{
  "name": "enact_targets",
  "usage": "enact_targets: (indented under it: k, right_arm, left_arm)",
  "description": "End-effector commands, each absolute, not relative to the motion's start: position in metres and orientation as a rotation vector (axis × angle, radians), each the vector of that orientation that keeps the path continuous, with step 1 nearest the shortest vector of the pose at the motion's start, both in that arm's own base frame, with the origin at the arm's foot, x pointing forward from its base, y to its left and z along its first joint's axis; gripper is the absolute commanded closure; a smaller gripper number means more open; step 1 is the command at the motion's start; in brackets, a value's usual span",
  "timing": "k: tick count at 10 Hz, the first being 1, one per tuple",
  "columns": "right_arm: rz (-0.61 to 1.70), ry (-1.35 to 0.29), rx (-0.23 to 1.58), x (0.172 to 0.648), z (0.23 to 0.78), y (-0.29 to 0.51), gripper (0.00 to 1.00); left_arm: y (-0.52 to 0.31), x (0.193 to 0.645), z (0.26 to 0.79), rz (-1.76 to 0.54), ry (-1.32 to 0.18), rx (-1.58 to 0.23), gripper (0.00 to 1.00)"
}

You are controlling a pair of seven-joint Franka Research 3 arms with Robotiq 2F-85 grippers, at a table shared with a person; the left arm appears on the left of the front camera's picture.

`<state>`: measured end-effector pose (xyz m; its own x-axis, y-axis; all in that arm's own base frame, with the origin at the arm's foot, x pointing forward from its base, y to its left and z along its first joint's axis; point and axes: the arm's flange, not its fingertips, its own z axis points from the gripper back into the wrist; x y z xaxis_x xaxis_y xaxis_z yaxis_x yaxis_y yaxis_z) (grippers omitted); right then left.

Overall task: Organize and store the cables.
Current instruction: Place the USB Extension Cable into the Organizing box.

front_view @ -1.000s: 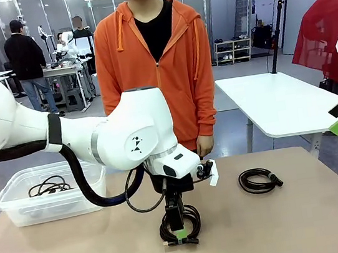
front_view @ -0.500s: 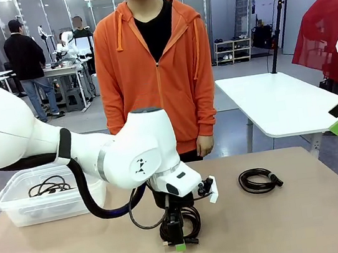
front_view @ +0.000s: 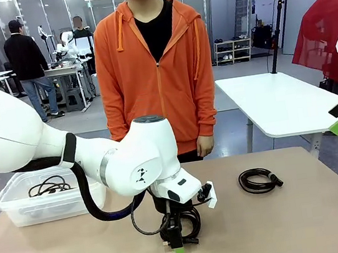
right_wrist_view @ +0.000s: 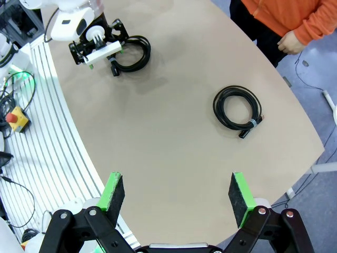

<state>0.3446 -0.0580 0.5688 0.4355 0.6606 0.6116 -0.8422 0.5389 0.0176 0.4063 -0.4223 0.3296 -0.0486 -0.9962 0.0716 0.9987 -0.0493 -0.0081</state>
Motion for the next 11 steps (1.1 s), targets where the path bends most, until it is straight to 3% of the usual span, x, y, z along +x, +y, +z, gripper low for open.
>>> enact_targets:
  k: [1,4,5,7,8,9,10,11]
  right_arm:
    - [0.951,-0.598,0.344,0.3441,0.5706,-0.0574,0.0]
    - [0.951,-0.598,0.344,0.3441,0.5706,-0.0574,0.0]
    - [0.951,-0.598,0.344,0.3441,0.5706,-0.0574,0.0]
    - [0.951,-0.598,0.344,0.3441,0.5706,-0.0574,0.0]
    - [0.951,-0.598,0.344,0.3441,0.5706,-0.0574,0.0]
    - [0.951,-0.598,0.344,0.3441,0.5706,-0.0574,0.0]
    - [0.951,-0.598,0.344,0.3441,0.5706,-0.0574,0.0]
    - [0.951,-0.598,0.344,0.3441,0.5706,-0.0574,0.0]
  left_arm:
    - [-0.424,0.4067,0.3201,-1.602,-0.079,-0.039,0.0]
    - [-0.4279,0.4093,0.3121,-1.619,-0.067,-0.035,0.0]
    - [-0.4277,0.4099,0.3114,-1.619,-0.068,-0.033,0.04]
    - [-0.4269,0.4119,0.3115,-1.62,-0.061,-0.034,0.35]
    - [-0.4285,0.4124,0.3124,-1.624,-0.061,-0.033,0.74]
    - [-0.429,0.4128,0.3118,-1.629,-0.059,-0.043,0.92]
    - [-0.4289,0.4131,0.3113,-1.628,-0.056,-0.048,1.0]
    - [-0.4283,0.4134,0.3114,-1.625,-0.063,-0.065,1.0]
